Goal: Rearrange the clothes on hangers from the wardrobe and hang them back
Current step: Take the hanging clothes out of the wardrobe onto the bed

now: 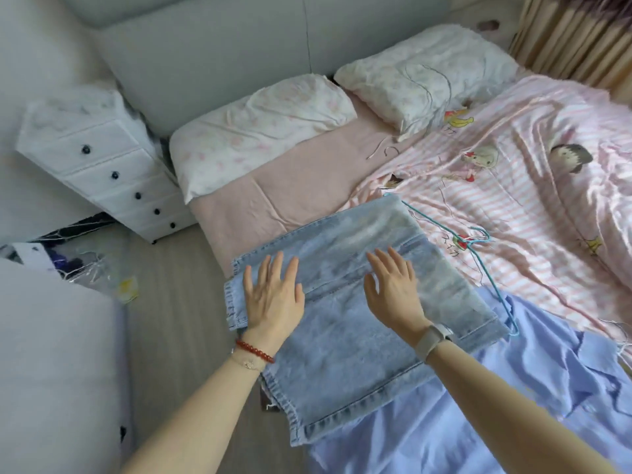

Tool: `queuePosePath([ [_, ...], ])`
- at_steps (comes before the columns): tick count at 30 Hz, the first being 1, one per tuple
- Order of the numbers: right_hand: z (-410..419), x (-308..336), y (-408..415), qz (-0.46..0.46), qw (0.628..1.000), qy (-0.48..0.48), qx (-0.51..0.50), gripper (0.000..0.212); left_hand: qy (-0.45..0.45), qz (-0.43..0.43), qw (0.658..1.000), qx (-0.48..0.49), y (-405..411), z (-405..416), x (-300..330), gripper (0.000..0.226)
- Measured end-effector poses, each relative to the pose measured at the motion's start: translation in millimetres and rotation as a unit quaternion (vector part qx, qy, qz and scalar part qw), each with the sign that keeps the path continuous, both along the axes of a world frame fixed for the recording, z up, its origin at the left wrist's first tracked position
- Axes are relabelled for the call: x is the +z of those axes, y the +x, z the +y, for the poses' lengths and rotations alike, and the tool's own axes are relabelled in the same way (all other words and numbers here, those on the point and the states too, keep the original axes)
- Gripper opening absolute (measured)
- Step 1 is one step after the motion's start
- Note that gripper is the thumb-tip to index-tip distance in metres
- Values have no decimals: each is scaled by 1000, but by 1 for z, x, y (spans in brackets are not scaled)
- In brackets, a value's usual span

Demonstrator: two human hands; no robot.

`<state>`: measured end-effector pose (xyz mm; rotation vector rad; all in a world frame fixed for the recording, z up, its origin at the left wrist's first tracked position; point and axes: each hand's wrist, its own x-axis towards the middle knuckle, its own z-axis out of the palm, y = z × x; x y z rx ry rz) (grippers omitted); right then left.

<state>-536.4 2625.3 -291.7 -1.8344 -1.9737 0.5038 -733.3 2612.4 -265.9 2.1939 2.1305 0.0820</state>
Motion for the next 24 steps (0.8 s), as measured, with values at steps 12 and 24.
queuePosePath([
  [12, -246, 77, -261, 68, 926, -13, 371, 45, 143, 35, 953, 265, -209, -353, 68, 41],
  [24, -510, 144, -488, 130, 708, 13, 694, 45, 197, 144, 755, 609, -330, -699, 147, 36],
])
